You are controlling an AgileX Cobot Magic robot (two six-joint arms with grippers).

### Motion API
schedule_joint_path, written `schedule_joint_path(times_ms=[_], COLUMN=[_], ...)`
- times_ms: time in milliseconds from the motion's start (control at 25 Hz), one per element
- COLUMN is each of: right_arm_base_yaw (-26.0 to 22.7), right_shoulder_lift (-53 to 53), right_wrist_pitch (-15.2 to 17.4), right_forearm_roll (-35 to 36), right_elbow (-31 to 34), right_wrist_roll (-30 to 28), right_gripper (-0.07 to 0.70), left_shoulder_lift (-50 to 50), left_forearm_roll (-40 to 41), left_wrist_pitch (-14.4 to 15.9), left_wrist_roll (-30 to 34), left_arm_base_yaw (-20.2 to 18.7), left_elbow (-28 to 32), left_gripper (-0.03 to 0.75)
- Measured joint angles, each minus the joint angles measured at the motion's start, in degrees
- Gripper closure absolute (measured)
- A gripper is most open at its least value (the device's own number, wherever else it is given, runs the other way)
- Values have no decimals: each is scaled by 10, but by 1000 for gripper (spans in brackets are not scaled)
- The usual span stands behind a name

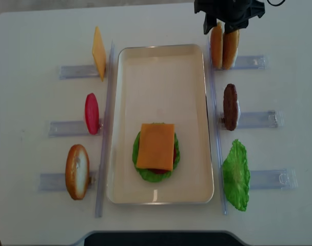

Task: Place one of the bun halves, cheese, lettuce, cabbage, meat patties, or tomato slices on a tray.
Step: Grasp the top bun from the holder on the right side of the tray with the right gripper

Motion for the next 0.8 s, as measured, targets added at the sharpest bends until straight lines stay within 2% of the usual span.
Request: schedule_joint_path(times_ms=[800], right_arm_base_yaw=[0], right_shoulder_lift=[30], right_wrist_pitch=[-10], right_forearm_roll=[-5], right_elbow=[0], right_wrist_roll=[-6], right_gripper=[189], left_shoulder_lift=[0], left_forearm_roll=[0], left_wrist_pitch=[0], left_wrist_roll=[0], left_arm_base_yaw=[0], left_elbow=[0], left_gripper=[622])
